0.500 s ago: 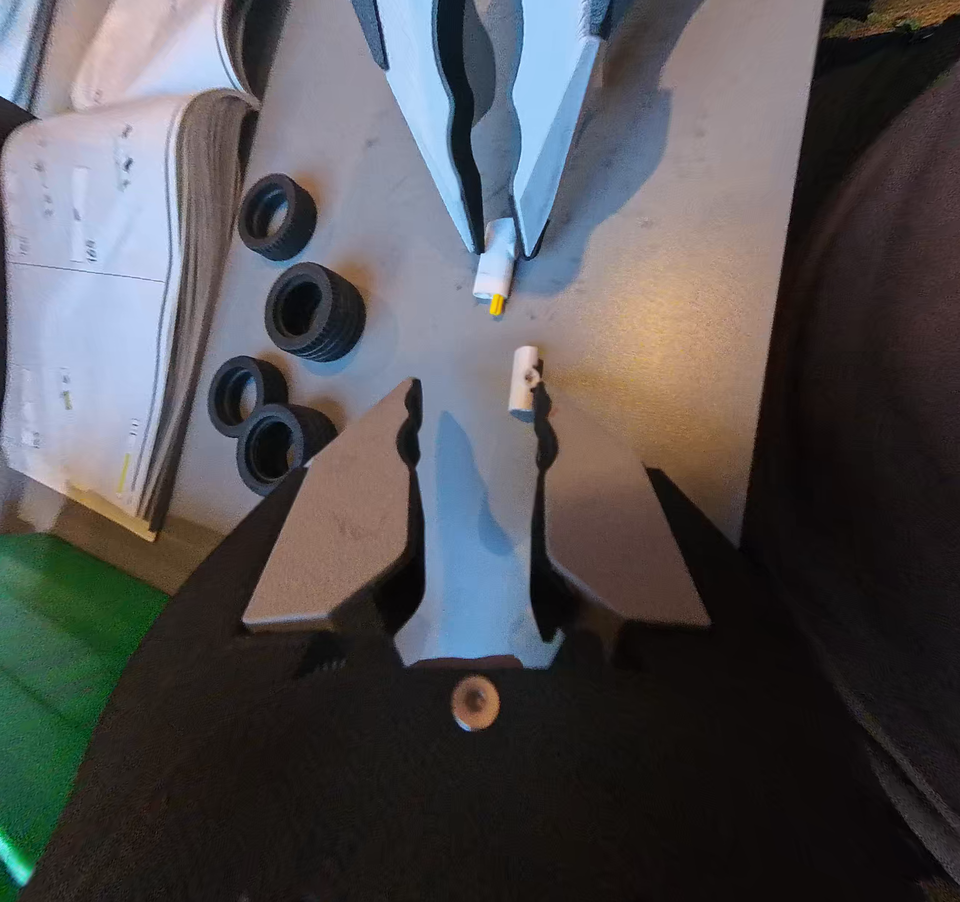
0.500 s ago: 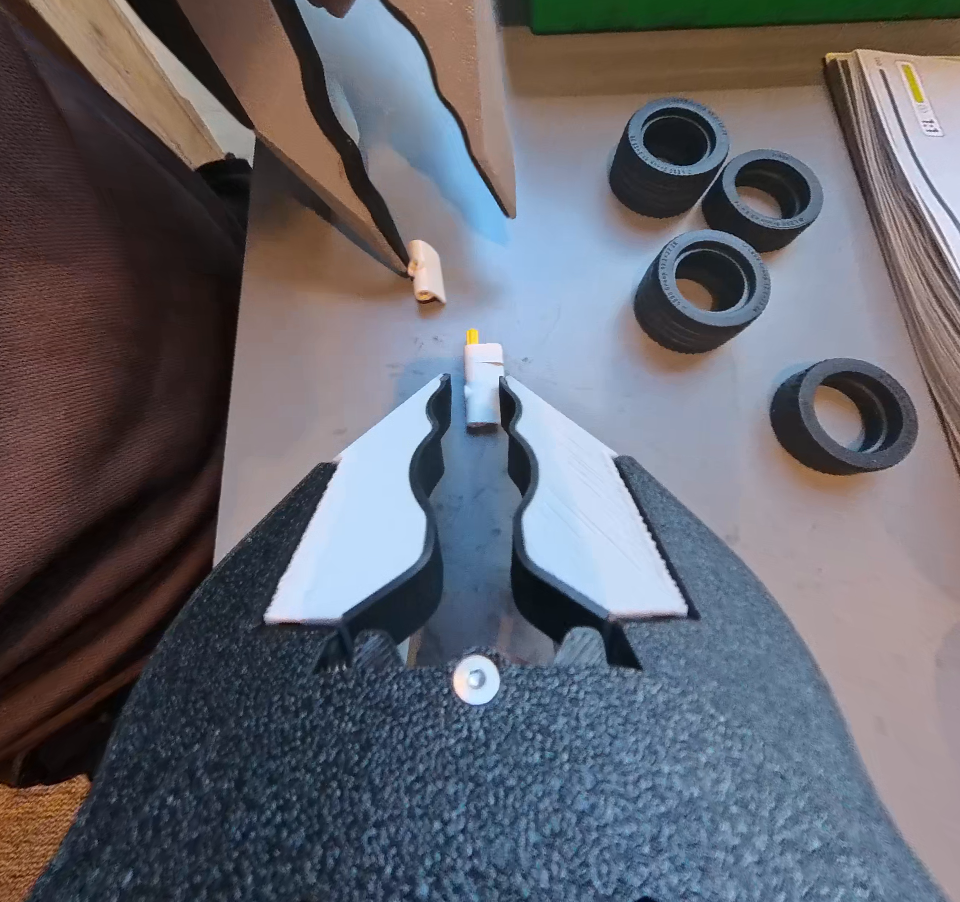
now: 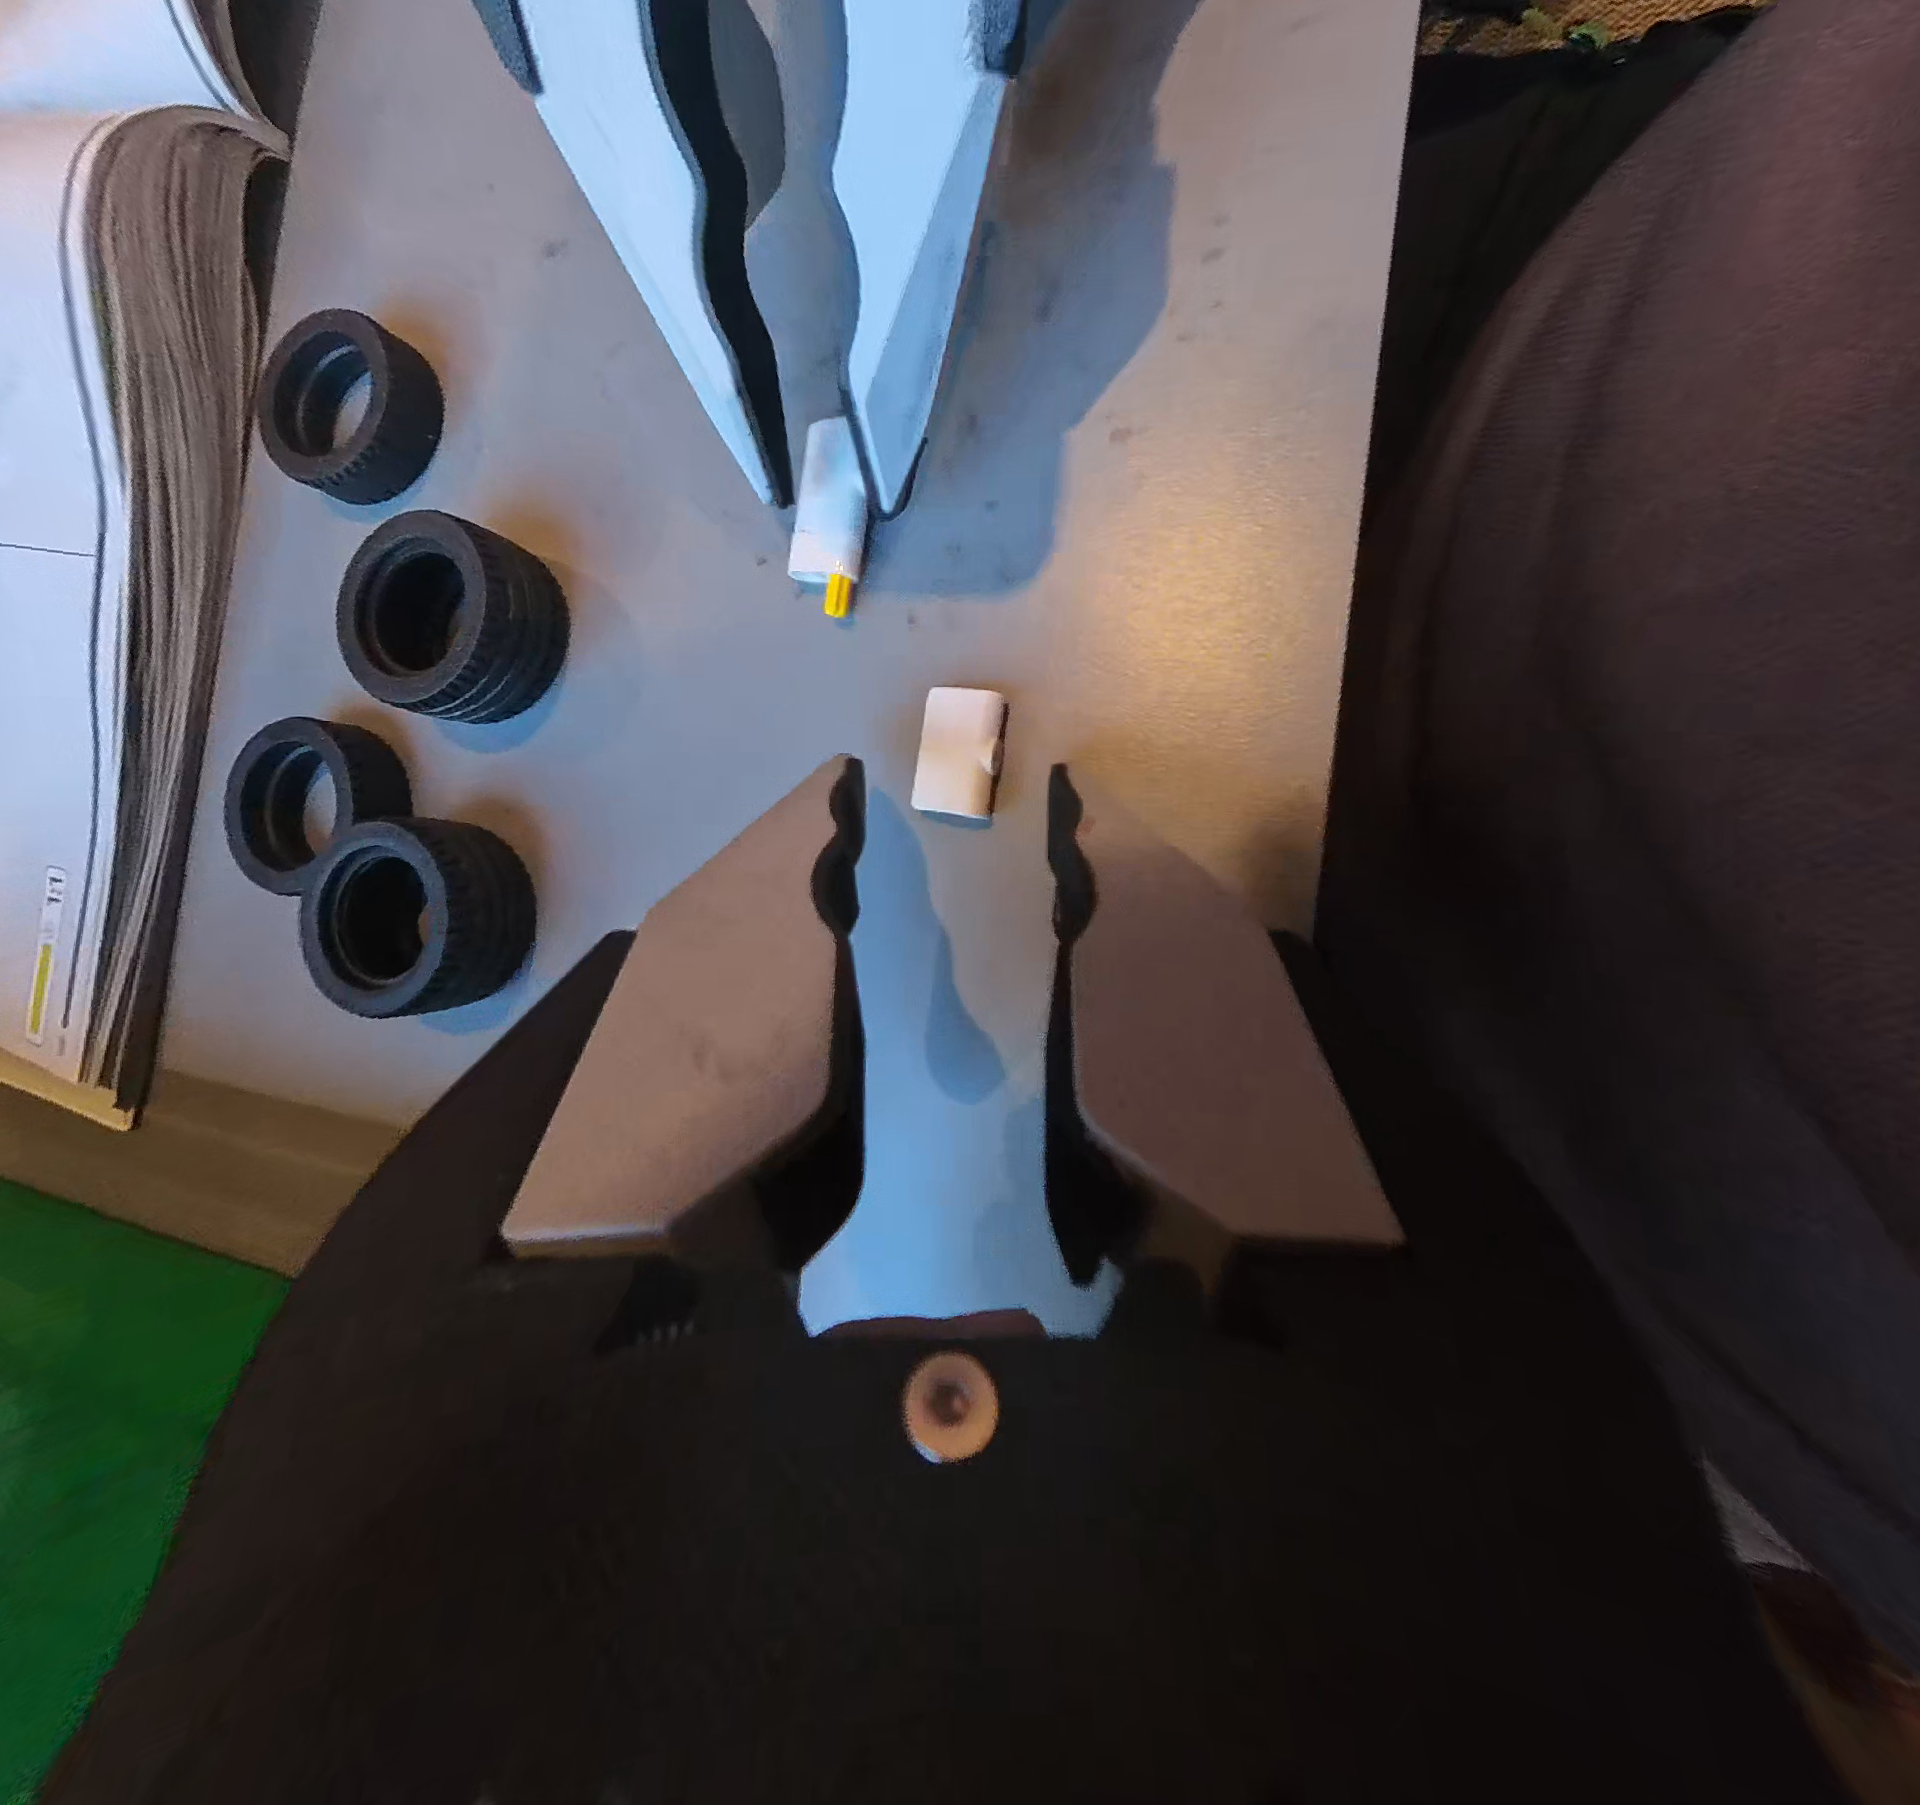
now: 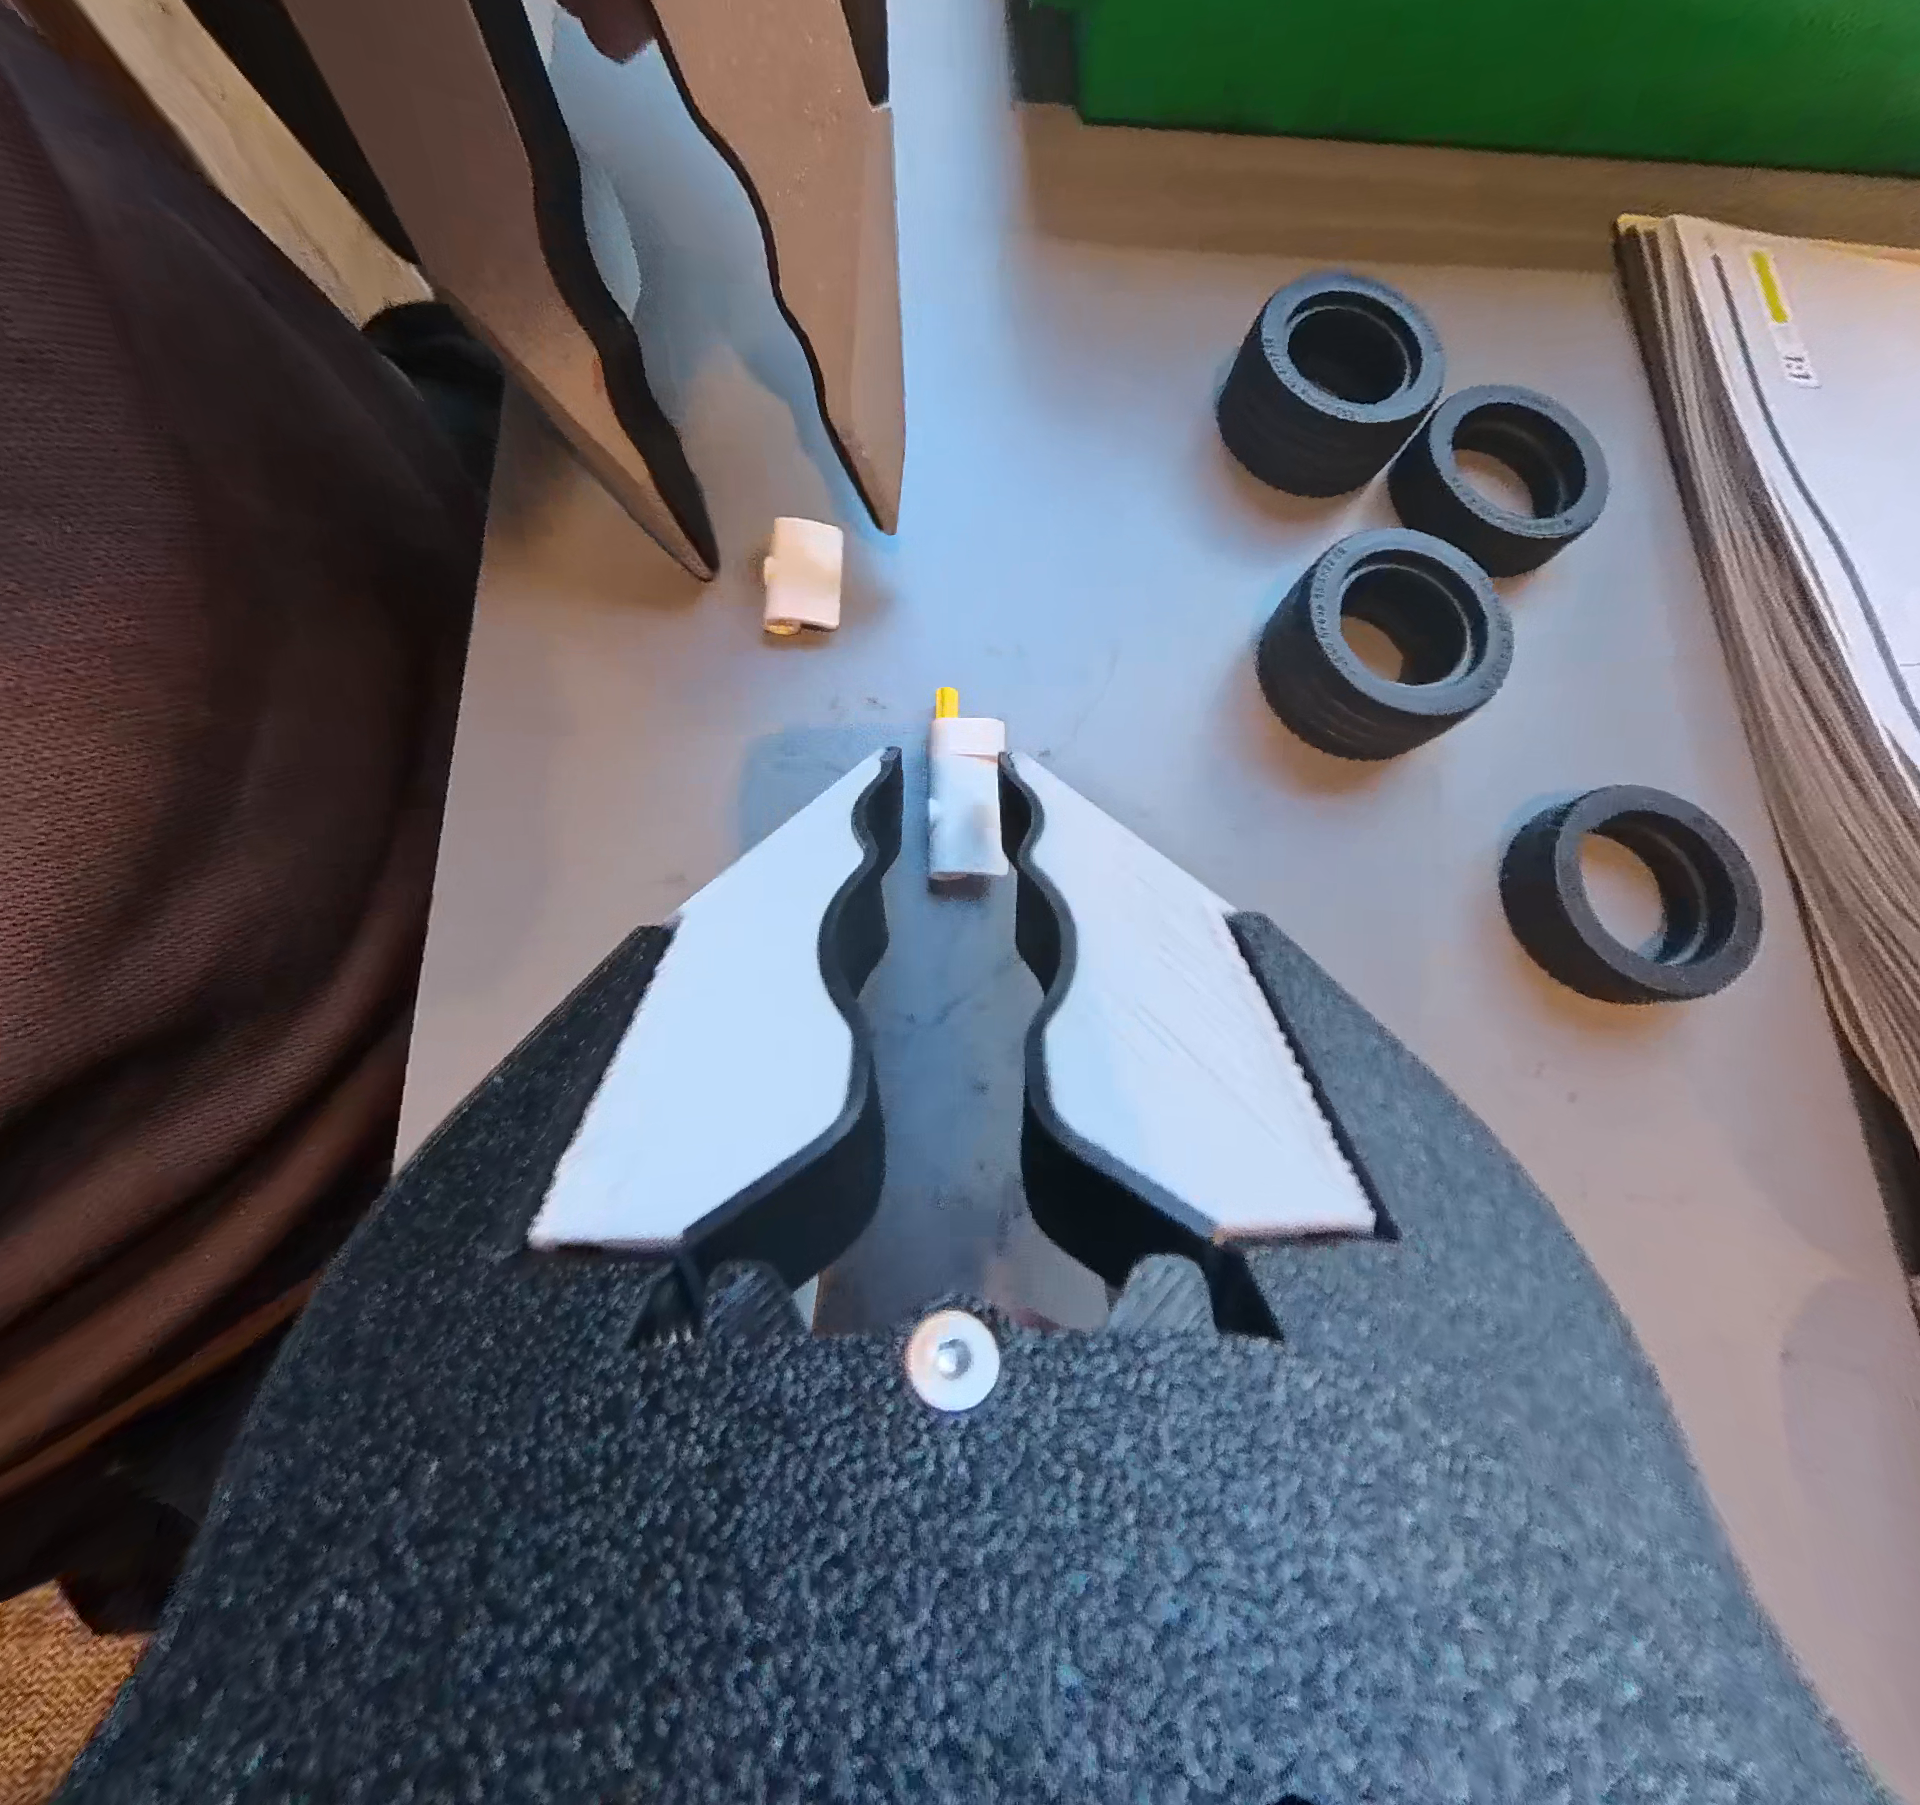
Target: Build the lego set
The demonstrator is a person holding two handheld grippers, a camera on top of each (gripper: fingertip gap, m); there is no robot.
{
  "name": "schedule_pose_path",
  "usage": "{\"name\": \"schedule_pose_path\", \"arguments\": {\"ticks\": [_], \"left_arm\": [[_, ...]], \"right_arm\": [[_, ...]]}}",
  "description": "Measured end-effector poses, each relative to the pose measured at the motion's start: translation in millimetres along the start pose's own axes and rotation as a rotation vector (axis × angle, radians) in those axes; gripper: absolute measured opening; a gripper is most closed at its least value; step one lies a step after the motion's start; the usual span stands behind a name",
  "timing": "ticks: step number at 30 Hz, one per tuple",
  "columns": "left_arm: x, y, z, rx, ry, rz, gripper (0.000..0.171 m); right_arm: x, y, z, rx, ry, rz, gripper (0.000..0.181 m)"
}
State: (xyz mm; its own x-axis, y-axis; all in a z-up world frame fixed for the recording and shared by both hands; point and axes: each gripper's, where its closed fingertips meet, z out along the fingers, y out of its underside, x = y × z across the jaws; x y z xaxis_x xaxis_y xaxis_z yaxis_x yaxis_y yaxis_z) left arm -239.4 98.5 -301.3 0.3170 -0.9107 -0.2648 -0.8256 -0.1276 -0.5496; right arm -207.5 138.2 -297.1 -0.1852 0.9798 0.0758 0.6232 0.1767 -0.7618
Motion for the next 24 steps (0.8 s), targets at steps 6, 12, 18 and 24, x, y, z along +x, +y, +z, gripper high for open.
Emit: {"name": "schedule_pose_path", "arguments": {"ticks": [6,12,18,24], "left_arm": [[-2.9,-1.5,-2.5,-0.011,0.067,-0.006,0.026],[-3.5,1.5,5.5,-0.047,0.139,-0.025,0.017],[-2.5,-0.4,7.6,-0.042,0.134,-0.035,0.009],[-13.6,0.2,10.7,-0.016,0.097,-0.032,0.009]], "right_arm": [[1.3,0.4,-2.1,-0.011,0.003,0.002,0.019],[-0.2,8.4,4.3,-0.063,-0.035,0.018,0.019],[-1.9,8.7,4.3,-0.064,-0.050,0.019,0.016],[-2.4,8.6,4.2,-0.062,-0.050,0.006,0.016]]}}
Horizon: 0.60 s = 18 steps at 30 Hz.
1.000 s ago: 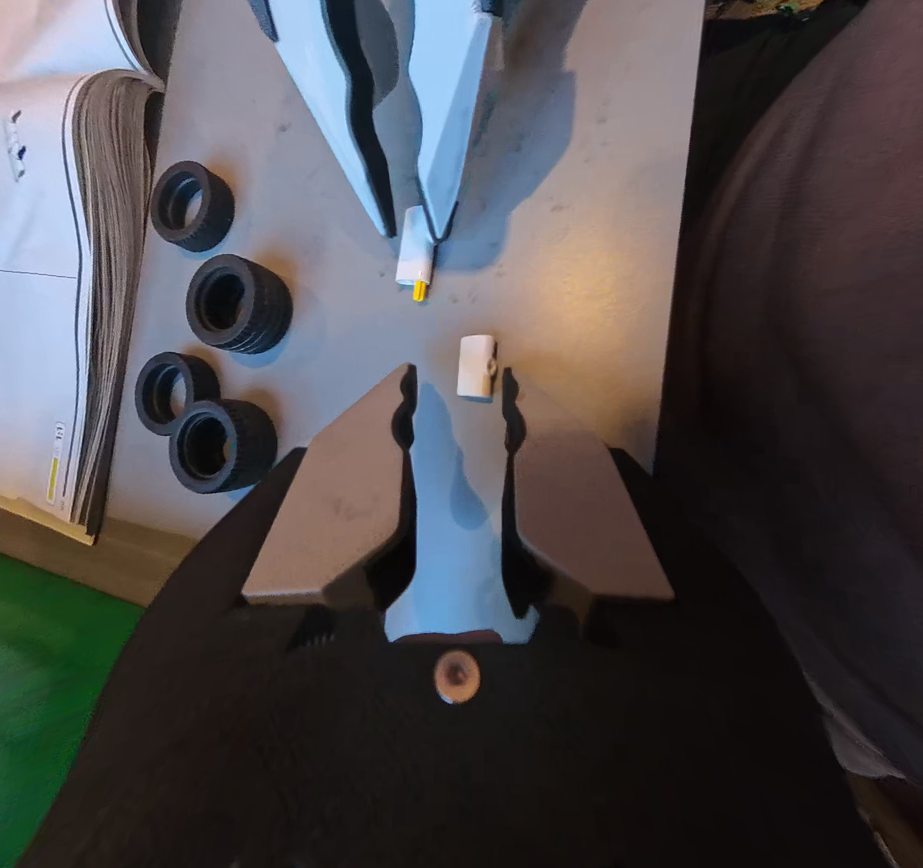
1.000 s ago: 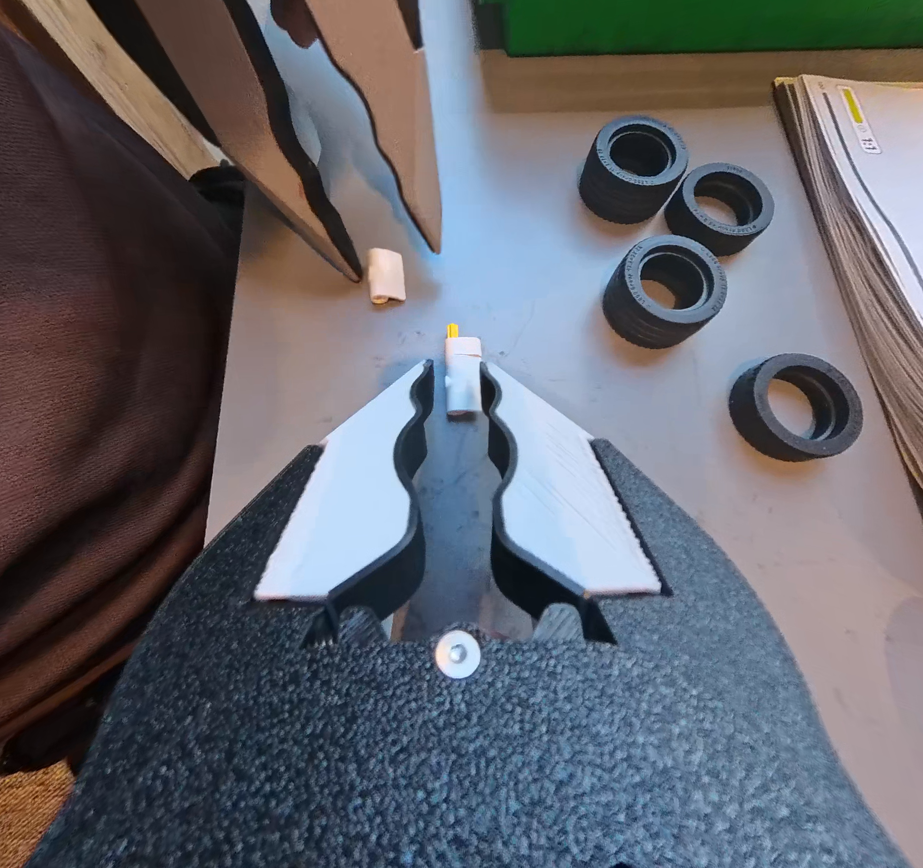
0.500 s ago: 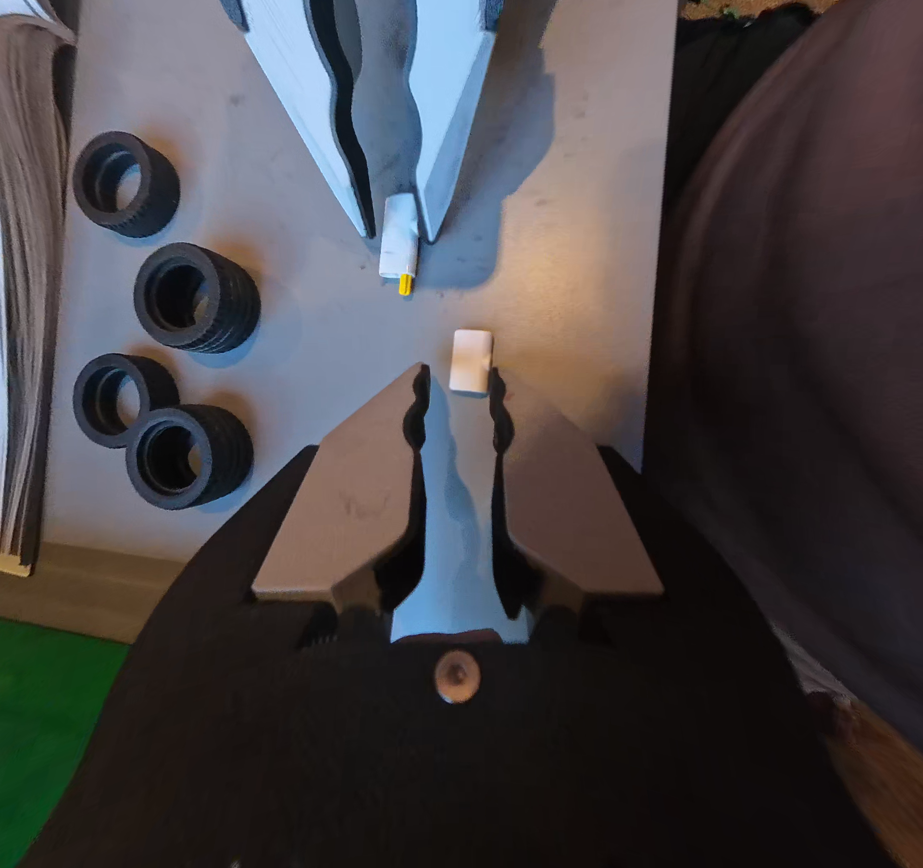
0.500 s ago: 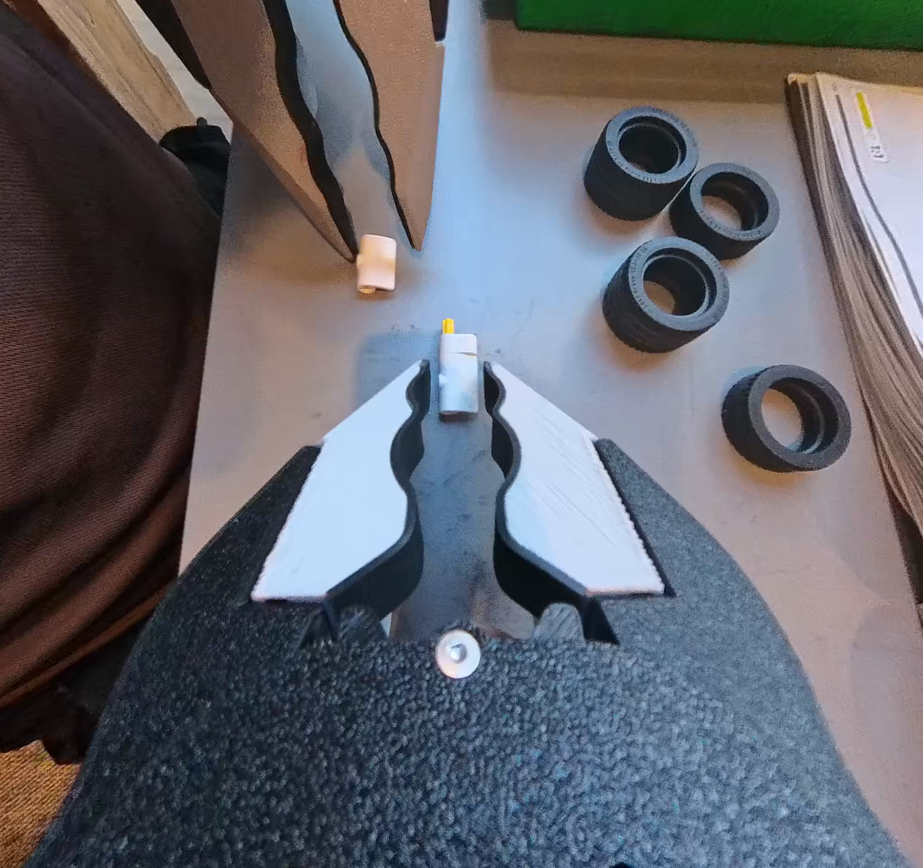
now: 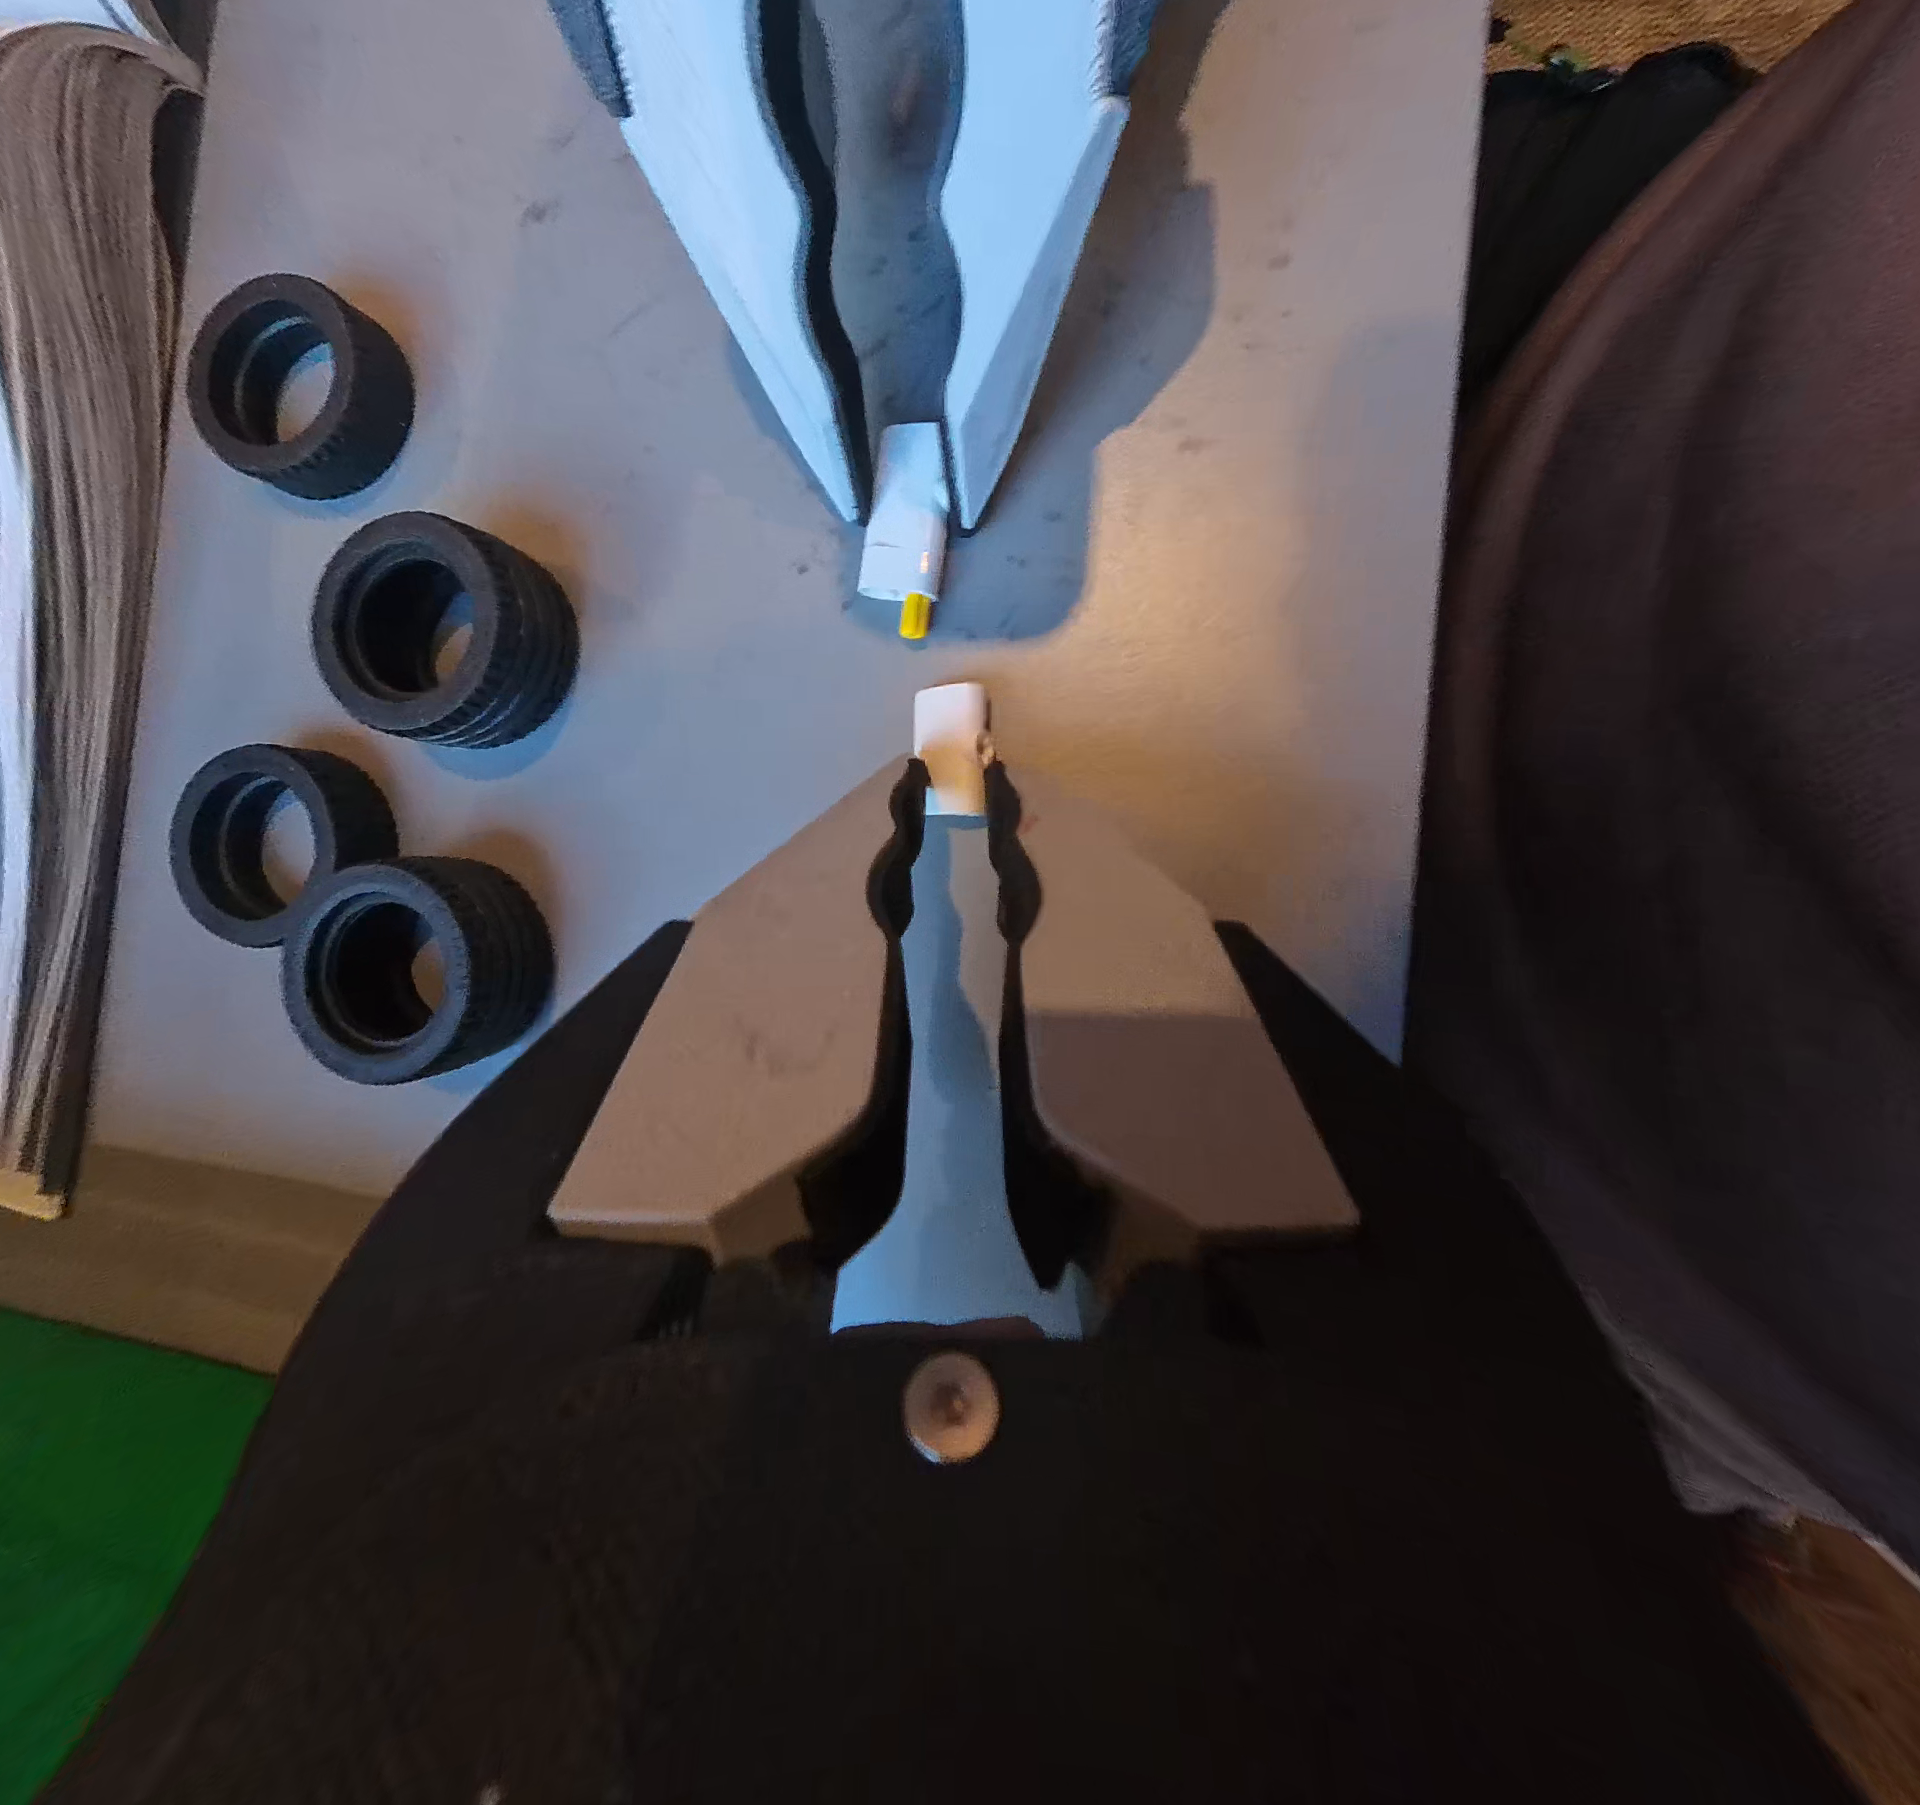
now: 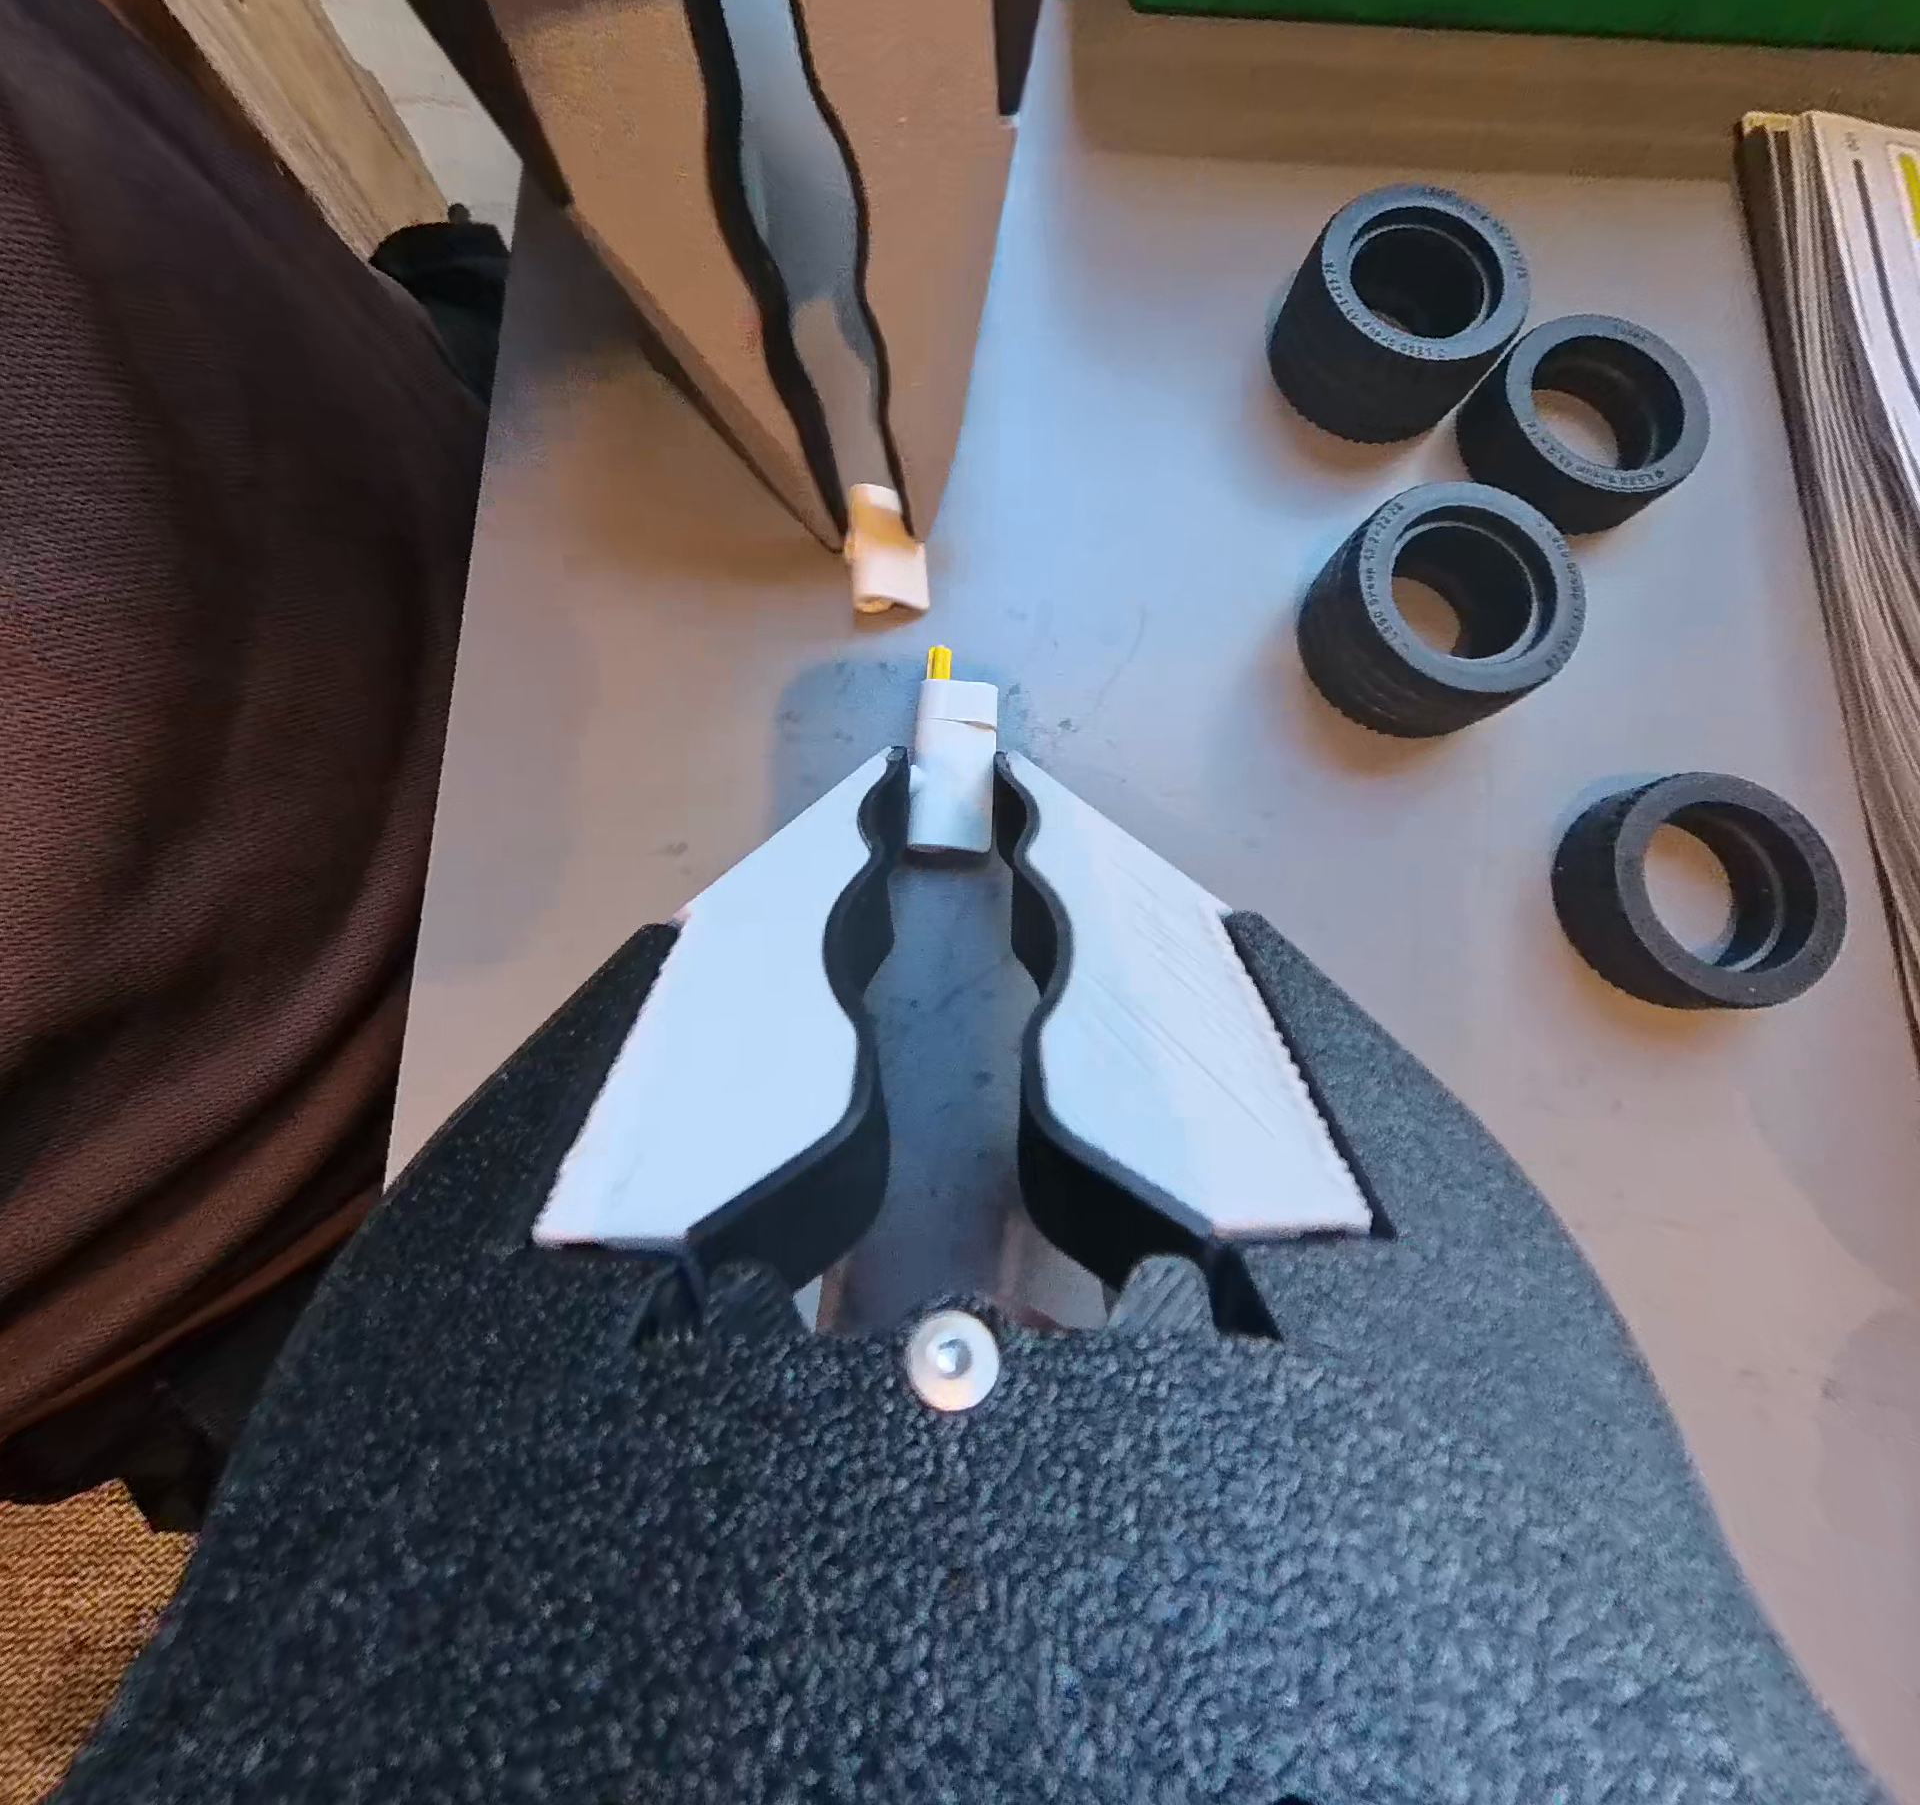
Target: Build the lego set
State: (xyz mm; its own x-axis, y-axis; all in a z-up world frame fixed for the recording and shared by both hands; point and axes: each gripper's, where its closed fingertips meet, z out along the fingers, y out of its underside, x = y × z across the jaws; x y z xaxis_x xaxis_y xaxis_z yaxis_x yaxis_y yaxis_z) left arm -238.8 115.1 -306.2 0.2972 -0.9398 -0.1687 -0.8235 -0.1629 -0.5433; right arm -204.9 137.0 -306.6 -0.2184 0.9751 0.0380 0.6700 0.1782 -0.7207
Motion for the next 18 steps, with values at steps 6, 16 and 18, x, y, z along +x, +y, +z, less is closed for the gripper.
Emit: {"name": "schedule_pose_path", "arguments": {"ticks": [6,16,18], "left_arm": [[-13.8,-2.0,3.9,0.016,-0.043,0.013,0.008],[-14.8,-3.0,4.4,0.075,-0.067,-0.010,0.008],[-14.9,-3.0,4.3,0.079,-0.067,-0.017,0.008]], "right_arm": [[0.0,0.1,0.1,0.000,-0.005,0.007,0.016],[0.1,0.4,0.2,0.002,-0.010,0.015,0.016],[0.2,0.4,0.1,0.002,-0.004,0.009,0.016]]}}
